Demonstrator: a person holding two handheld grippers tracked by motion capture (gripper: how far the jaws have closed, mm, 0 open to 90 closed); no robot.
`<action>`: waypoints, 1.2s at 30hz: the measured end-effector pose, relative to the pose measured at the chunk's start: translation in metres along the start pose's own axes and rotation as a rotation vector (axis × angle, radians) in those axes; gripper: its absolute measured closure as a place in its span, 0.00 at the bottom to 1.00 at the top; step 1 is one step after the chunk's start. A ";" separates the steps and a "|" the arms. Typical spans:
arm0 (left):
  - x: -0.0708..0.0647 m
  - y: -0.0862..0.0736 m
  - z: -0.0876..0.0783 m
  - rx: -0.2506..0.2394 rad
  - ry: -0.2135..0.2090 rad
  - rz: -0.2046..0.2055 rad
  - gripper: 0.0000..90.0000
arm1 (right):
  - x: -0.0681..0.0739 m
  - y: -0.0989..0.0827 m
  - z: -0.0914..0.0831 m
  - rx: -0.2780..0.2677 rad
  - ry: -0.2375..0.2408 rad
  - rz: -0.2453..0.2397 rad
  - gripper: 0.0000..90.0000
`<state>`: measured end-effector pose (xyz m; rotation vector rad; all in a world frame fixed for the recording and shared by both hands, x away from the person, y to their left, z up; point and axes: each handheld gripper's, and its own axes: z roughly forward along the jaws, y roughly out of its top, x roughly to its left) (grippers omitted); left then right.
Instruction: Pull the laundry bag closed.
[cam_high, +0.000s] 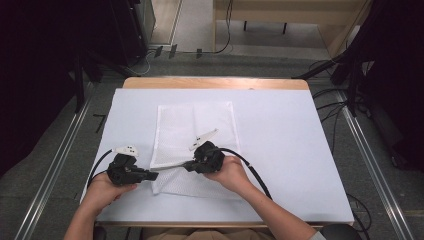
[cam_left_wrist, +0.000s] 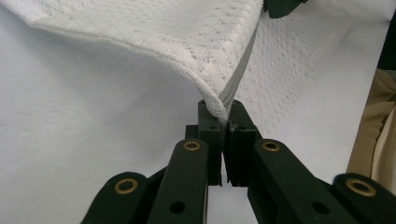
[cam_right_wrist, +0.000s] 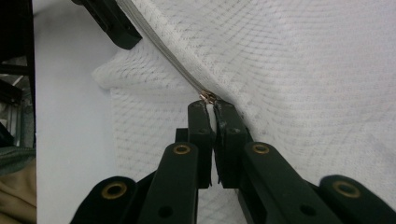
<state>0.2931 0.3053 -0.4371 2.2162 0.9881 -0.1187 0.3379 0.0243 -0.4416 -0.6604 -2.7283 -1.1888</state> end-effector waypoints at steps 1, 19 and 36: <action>0.000 0.000 0.000 0.001 0.000 0.004 0.98 | -0.001 -0.001 -0.001 -0.003 0.002 0.002 0.98; -0.002 0.000 0.000 0.007 -0.007 0.009 0.97 | -0.008 -0.014 -0.016 0.005 -0.022 0.018 0.98; -0.001 -0.001 0.000 0.016 -0.008 0.009 0.98 | -0.009 -0.022 -0.025 0.020 -0.033 0.021 0.98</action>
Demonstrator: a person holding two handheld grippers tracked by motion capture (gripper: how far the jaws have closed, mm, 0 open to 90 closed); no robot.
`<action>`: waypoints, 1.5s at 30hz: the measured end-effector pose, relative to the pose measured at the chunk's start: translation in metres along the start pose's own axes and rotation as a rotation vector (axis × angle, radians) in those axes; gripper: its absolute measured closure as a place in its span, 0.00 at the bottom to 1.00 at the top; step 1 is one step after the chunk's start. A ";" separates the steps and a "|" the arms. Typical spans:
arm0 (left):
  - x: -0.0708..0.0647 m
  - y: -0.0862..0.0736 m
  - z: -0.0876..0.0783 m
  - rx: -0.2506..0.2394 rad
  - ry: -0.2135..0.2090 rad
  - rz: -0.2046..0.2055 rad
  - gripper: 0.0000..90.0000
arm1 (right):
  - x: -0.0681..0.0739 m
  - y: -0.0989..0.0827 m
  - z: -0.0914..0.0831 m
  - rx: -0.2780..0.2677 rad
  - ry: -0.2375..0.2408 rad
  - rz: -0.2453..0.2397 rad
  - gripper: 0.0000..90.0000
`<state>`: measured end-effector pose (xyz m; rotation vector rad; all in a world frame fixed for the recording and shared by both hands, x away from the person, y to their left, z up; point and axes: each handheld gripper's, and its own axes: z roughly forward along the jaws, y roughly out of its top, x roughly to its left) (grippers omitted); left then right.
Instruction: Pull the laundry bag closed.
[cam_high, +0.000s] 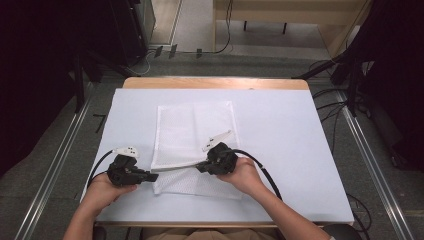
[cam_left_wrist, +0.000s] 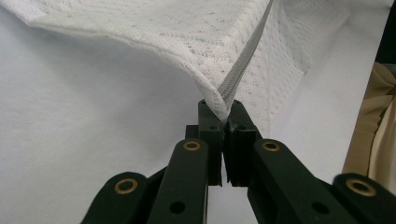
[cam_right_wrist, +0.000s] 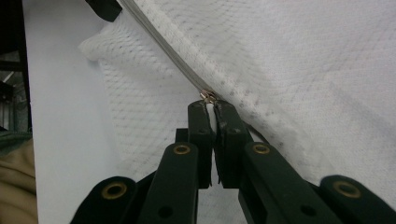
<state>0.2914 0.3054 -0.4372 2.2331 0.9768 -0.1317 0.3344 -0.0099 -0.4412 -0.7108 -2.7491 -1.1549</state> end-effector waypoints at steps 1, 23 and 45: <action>0.000 0.000 0.000 0.000 0.002 0.000 0.98 | -0.001 0.000 -0.001 -0.002 -0.005 0.000 0.98; 0.001 -0.001 -0.001 -0.016 -0.037 -0.018 0.98 | -0.013 -0.011 -0.021 -0.008 -0.034 0.028 0.98; 0.001 -0.001 -0.001 -0.008 -0.028 -0.022 0.98 | -0.023 -0.024 -0.035 -0.003 -0.058 0.055 0.98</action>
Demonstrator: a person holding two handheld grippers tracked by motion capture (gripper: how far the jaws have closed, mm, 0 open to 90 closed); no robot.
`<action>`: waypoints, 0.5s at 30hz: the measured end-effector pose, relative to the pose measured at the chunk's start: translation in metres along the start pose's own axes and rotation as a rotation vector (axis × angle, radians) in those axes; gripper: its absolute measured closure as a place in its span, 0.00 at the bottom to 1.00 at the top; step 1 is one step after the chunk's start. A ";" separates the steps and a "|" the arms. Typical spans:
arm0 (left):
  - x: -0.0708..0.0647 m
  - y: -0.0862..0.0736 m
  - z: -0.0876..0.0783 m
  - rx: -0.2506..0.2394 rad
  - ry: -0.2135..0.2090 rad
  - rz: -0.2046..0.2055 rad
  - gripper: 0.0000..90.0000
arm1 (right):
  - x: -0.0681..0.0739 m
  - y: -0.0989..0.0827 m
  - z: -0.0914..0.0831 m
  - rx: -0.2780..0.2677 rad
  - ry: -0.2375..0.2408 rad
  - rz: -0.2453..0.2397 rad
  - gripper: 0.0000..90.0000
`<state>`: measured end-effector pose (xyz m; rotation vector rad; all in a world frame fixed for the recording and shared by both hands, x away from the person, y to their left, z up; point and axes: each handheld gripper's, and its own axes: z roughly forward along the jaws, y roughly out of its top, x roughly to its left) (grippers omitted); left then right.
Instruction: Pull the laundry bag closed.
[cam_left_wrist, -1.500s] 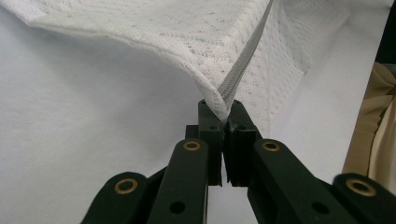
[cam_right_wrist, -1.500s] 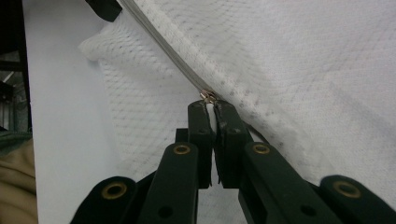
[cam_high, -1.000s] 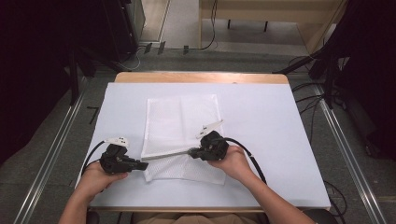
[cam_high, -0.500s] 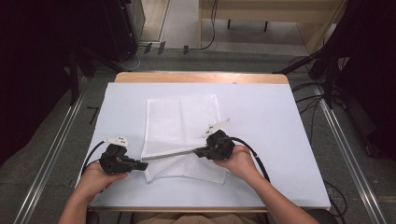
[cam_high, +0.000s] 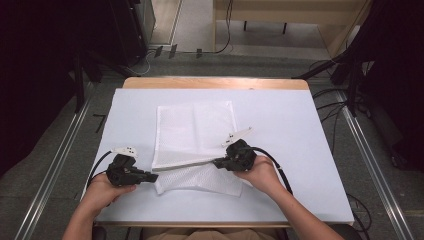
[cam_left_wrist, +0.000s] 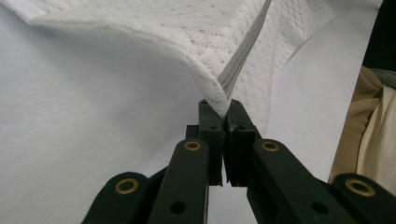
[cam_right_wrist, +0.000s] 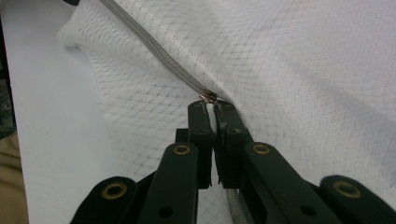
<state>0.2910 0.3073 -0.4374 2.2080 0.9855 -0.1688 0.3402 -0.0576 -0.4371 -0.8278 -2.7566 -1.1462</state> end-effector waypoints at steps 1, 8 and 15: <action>0.000 0.000 0.000 -0.001 0.001 -0.001 0.98 | 0.000 0.000 0.000 0.003 0.001 0.001 0.98; 0.001 0.000 -0.001 -0.008 0.001 -0.013 0.99 | 0.000 -0.002 -0.002 0.002 -0.002 0.006 0.98; 0.000 0.004 -0.004 -0.042 0.021 -0.048 1.00 | 0.000 -0.001 -0.001 0.002 0.001 0.009 0.98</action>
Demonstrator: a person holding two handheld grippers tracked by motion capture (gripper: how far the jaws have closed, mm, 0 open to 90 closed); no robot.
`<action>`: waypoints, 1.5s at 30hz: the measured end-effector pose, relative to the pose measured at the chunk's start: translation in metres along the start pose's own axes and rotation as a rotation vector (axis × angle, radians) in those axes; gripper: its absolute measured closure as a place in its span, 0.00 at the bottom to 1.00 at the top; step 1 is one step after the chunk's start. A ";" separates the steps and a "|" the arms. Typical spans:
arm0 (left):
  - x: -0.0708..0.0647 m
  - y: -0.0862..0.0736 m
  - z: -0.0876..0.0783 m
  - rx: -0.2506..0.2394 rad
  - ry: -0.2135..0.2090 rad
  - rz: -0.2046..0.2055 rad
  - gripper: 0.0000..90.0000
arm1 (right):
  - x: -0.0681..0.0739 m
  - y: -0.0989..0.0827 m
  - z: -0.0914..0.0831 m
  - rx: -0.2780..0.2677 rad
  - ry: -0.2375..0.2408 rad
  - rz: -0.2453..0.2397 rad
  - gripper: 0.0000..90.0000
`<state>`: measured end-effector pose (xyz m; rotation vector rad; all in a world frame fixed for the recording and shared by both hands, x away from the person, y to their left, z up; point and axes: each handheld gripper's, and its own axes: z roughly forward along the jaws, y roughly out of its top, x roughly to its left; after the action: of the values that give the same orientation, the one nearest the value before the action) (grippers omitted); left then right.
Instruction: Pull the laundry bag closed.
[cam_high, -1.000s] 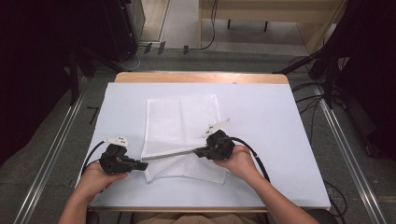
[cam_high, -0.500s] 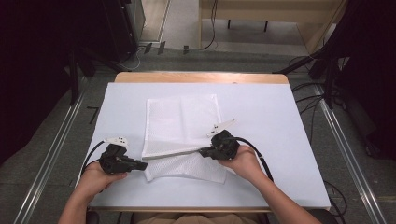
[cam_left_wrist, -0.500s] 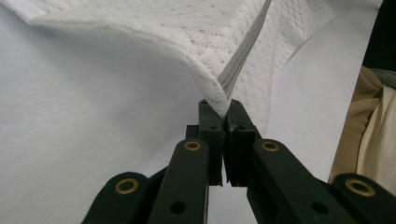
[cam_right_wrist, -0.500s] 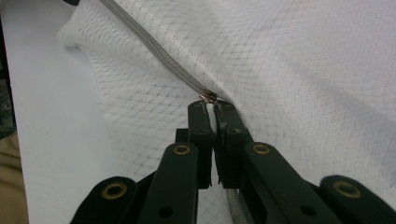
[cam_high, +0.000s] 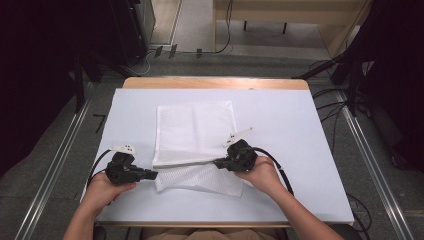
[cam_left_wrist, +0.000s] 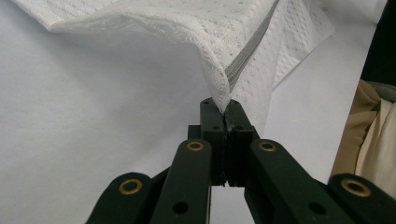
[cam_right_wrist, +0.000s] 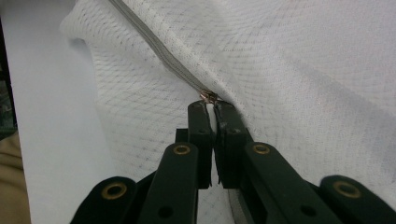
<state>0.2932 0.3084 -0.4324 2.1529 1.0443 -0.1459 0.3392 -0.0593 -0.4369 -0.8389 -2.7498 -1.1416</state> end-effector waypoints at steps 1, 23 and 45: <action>0.000 0.001 -0.001 0.001 0.006 -0.011 1.00 | 0.000 0.000 0.000 -0.001 0.001 -0.001 0.98; 0.001 -0.003 0.001 0.059 0.040 -0.044 1.00 | -0.016 -0.029 -0.021 0.031 -0.033 0.053 0.98; -0.001 -0.005 0.003 0.077 0.032 -0.010 0.95 | -0.021 -0.044 -0.037 0.025 -0.043 0.062 0.97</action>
<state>0.2894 0.3076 -0.4376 2.2265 1.0836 -0.1590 0.3294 -0.1192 -0.4433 -0.9493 -2.7453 -1.0893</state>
